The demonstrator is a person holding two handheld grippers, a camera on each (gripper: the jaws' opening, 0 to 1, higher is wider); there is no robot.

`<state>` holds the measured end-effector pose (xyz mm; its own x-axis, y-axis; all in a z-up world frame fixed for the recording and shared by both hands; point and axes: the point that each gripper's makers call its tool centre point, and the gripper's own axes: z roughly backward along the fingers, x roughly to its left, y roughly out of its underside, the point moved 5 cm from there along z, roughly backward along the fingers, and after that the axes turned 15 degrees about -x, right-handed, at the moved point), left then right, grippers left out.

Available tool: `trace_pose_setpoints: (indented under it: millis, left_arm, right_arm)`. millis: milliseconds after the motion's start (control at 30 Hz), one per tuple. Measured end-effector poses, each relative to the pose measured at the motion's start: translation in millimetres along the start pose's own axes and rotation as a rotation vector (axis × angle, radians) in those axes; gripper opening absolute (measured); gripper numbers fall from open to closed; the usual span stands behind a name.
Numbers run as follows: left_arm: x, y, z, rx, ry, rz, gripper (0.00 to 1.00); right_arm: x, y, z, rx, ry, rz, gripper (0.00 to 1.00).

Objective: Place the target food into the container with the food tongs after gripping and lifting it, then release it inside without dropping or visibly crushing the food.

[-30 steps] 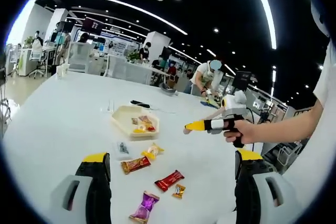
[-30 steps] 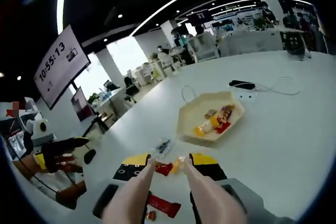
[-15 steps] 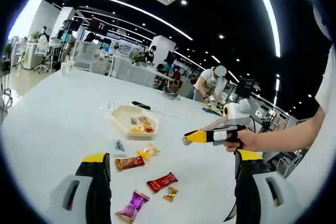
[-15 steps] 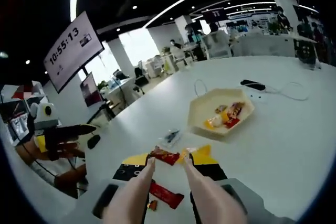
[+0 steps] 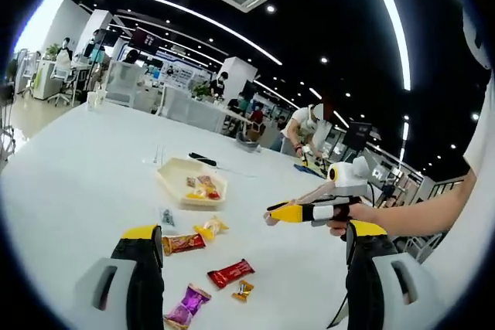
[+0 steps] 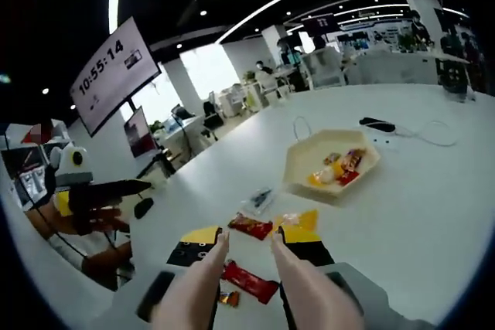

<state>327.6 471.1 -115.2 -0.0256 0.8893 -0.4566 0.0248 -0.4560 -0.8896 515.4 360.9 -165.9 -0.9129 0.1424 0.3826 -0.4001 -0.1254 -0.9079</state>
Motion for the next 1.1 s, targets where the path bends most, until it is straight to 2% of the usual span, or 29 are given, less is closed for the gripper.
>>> trace_pose_setpoints:
  millis: [67, 100, 133, 167, 233, 333, 467, 667, 767, 933, 1100]
  left_arm:
    - [-4.1, 6.0, -1.9, 0.035, 0.018, 0.024, 0.99]
    - [-11.0, 6.9, -2.4, 0.05, 0.055, 0.03, 0.99]
    - [-12.6, 5.5, -3.0, 0.046, 0.058, 0.013, 0.99]
    - [-13.3, 5.2, -3.0, 0.049, 0.059, -0.016, 0.99]
    - [-13.0, 6.2, -2.0, 0.055, 0.052, -0.018, 0.99]
    - [-12.4, 7.6, -2.9, 0.044, 0.043, -0.001, 0.99]
    - [-16.8, 10.1, -4.6, 0.067, 0.062, -0.017, 0.99]
    - [-14.5, 7.8, -6.0, 0.064, 0.057, -0.021, 0.99]
    - [-11.9, 9.9, -7.2, 0.08, 0.057, -0.03, 0.99]
    - [-13.1, 7.8, -2.9, 0.081, 0.055, -0.039, 0.99]
    - [-7.4, 13.8, 2.2, 0.099, 0.048, -0.042, 0.99]
  right_arm:
    - [-1.3, 1.3, 2.1, -0.004, 0.019, -0.022, 0.28]
    - [-1.8, 2.5, 3.4, -0.004, 0.019, -0.033, 0.28]
    - [-0.8, 3.3, 3.5, 0.0, 0.014, -0.029, 0.28]
    - [1.3, 5.6, 4.4, 0.013, 0.002, -0.009, 0.28]
    - [4.1, 7.3, 5.9, 0.02, -0.006, 0.011, 0.28]
    - [4.9, 7.0, 7.9, 0.011, -0.004, 0.009, 0.28]
    - [7.5, 10.0, 10.1, 0.014, -0.005, 0.005, 0.28]
    - [19.4, 14.7, 12.8, 0.021, -0.065, 0.071, 0.28]
    - [22.0, 18.3, 14.0, 0.023, -0.078, 0.077, 0.28]
    - [25.0, 21.3, 15.5, 0.03, -0.091, 0.083, 0.28]
    - [25.5, 25.2, 15.6, 0.037, -0.105, 0.101, 0.28]
